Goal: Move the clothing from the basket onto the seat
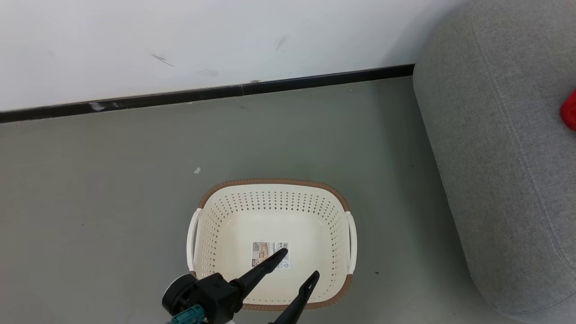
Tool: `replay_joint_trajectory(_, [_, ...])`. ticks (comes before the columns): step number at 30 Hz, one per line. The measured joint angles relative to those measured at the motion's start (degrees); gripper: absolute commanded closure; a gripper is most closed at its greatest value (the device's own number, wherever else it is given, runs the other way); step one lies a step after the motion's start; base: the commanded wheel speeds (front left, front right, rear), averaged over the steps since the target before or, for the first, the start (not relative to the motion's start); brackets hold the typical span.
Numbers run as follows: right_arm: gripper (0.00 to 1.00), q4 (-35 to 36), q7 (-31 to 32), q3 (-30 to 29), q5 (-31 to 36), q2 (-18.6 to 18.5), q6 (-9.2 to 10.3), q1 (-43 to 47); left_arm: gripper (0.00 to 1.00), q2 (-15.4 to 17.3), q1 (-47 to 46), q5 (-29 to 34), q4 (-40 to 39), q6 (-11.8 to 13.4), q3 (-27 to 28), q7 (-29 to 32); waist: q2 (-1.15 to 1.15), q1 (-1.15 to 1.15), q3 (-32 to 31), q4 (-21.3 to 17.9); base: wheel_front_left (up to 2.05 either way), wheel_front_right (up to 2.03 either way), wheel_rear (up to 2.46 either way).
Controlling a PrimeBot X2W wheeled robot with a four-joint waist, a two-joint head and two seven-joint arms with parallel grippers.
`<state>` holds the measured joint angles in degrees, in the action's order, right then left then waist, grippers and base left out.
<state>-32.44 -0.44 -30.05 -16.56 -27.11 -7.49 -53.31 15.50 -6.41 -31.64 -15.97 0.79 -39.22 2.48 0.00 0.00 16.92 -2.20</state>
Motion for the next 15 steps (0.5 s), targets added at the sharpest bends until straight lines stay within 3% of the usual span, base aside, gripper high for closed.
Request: replay_joint_trajectory(15, [1.00,-4.6,-1.4,-0.7,0.0,1.2,0.00,0.4,0.00,1.6,0.0,0.0,-1.0,0.9,2.1,1.0,0.00,0.00,4.1,-0.4,0.00,0.00,0.00])
